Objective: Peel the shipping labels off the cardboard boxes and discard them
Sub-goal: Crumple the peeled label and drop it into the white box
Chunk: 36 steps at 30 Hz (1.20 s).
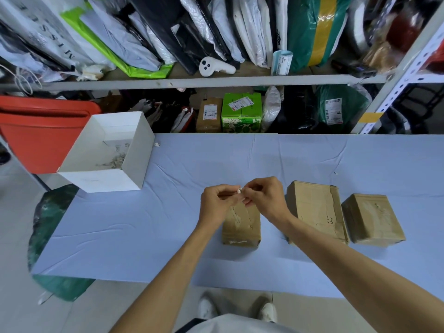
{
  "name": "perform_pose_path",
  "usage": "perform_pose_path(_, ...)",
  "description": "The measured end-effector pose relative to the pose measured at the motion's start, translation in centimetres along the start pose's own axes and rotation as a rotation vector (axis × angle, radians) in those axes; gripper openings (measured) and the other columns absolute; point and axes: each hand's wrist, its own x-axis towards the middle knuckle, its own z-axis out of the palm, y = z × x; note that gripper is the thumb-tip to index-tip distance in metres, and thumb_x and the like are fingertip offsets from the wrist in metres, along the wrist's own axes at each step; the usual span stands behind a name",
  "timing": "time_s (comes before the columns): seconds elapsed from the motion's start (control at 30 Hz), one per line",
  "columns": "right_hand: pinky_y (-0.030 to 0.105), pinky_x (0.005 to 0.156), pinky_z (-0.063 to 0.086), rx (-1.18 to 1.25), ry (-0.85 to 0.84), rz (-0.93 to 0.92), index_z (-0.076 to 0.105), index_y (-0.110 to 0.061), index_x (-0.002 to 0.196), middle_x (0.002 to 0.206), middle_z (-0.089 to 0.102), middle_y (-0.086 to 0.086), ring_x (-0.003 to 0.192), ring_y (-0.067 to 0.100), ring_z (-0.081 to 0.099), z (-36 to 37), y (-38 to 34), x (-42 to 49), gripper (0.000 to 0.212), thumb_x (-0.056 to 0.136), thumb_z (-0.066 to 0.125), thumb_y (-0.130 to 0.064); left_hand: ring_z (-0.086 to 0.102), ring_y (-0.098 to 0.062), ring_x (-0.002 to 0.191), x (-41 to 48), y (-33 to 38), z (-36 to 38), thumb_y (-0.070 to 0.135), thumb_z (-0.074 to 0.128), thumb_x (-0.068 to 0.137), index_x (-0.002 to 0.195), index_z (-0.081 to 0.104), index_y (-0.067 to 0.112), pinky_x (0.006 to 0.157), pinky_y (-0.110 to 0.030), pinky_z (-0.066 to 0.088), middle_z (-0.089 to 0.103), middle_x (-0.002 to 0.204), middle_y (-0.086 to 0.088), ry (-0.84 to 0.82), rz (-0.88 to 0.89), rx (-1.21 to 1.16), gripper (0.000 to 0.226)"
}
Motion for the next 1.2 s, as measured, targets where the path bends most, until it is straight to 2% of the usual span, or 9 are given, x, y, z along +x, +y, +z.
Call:
perform_pose_path(0.1, 0.034, 0.057, 0.059, 0.066, 0.012, 0.046, 0.072, 0.006, 0.074, 0.064, 0.070, 0.020, 0.059, 0.032, 0.069, 0.0, -0.1, 0.2, 0.007, 0.079, 0.069, 0.002, 0.071, -0.006, 0.085, -0.1, 0.3, -0.1, 0.016, 0.082, 0.073, 0.096, 0.076, 0.015, 0.083, -0.024, 0.056, 0.075, 0.088, 0.006, -0.006, 0.075, 0.124, 0.024)
perform_pose_path(0.23, 0.035, 0.063, 0.060, 0.088, 0.007, 0.084, 0.074, 0.005, 0.077, 0.068, 0.071, 0.021, 0.064, 0.034, 0.070, -0.3, 0.2, 0.2, 0.005, 0.079, 0.070, 0.002, 0.070, -0.009, 0.083, 0.1, 0.8, -0.2, 0.012, 0.081, 0.073, 0.097, 0.077, 0.011, 0.081, -0.025, 0.057, 0.075, 0.088, 0.003, -0.021, 0.103, 0.213, 0.024)
perform_pose_path(0.43, 0.030, 0.062, 0.060, 0.178, 0.140, 0.112, 0.071, 0.003, 0.084, 0.071, 0.072, 0.016, 0.064, 0.025, 0.072, 0.3, -0.2, 0.2, 0.012, 0.079, 0.076, -0.006, 0.072, -0.011, 0.083, 1.0, 1.3, 0.1, 0.011, 0.080, 0.074, 0.091, 0.077, 0.014, 0.082, -0.027, 0.057, 0.076, 0.086, 0.002, 0.032, 0.010, 0.071, 0.017)
perform_pose_path(0.53, 0.026, 0.061, 0.059, 0.148, 0.171, 0.092, 0.073, 0.002, 0.085, 0.072, 0.072, 0.014, 0.063, 0.020, 0.072, 0.6, -0.2, 0.0, 0.007, 0.081, 0.072, -0.003, 0.072, -0.009, 0.078, 0.9, 1.4, 0.6, 0.012, 0.081, 0.074, 0.086, 0.077, 0.012, 0.075, -0.022, 0.057, 0.076, 0.081, 0.001, 0.101, 0.005, 0.093, 0.013)
perform_pose_path(0.73, 0.031, 0.078, 0.059, 0.158, -0.001, 0.054, 0.076, -0.006, 0.091, 0.082, 0.075, 0.010, 0.079, 0.018, 0.074, 0.6, -0.2, -0.3, 0.018, 0.087, 0.058, -0.001, 0.071, -0.006, 0.070, 1.1, 1.5, 0.8, 0.011, 0.081, 0.073, 0.081, 0.076, 0.011, 0.066, -0.017, 0.055, 0.074, 0.075, 0.002, 0.177, 0.053, 0.124, 0.009)
perform_pose_path(0.87, 0.030, 0.073, 0.059, 0.289, -0.108, 0.091, 0.070, 0.010, 0.090, 0.083, 0.072, 0.024, 0.078, 0.029, 0.073, -1.5, -0.7, 0.2, 0.011, 0.087, 0.063, 0.002, 0.073, -0.017, 0.080, 0.8, 1.4, 0.7, 0.011, 0.081, 0.074, 0.083, 0.076, 0.010, 0.075, -0.026, 0.059, 0.075, 0.081, -0.005, 0.090, 0.005, 0.023, 0.011)
perform_pose_path(0.97, 0.026, 0.067, 0.058, 0.357, -0.185, 0.140, 0.065, 0.012, 0.086, 0.076, 0.071, 0.018, 0.072, 0.028, 0.072, -2.8, -0.8, 0.3, 0.010, 0.083, 0.068, 0.003, 0.073, -0.025, 0.086, 1.1, 1.7, 0.4, 0.002, 0.078, 0.075, 0.086, 0.075, 0.006, 0.083, -0.037, 0.058, 0.075, 0.087, -0.012, -0.031, -0.074, -0.107, 0.012)
perform_pose_path(1.1, 0.025, 0.065, 0.058, 0.343, -0.183, 0.152, 0.067, 0.011, 0.091, 0.076, 0.070, 0.016, 0.068, 0.022, 0.071, -3.1, -0.6, 0.2, 0.015, 0.080, 0.071, 0.003, 0.073, -0.021, 0.087, 0.6, 1.8, 0.9, 0.007, 0.080, 0.073, 0.086, 0.076, 0.007, 0.083, -0.034, 0.057, 0.076, 0.090, -0.008, -0.052, -0.053, -0.060, 0.014)
perform_pose_path(1.2, 0.026, 0.069, 0.058, 0.301, -0.148, 0.112, 0.071, 0.009, 0.087, 0.075, 0.072, 0.016, 0.069, 0.023, 0.070, -2.6, -0.5, 0.0, 0.012, 0.080, 0.072, -0.001, 0.073, -0.020, 0.087, 0.5, 1.9, 1.1, 0.004, 0.077, 0.077, 0.089, 0.076, 0.004, 0.080, -0.032, 0.058, 0.076, 0.093, -0.007, -0.042, -0.052, -0.058, 0.012)
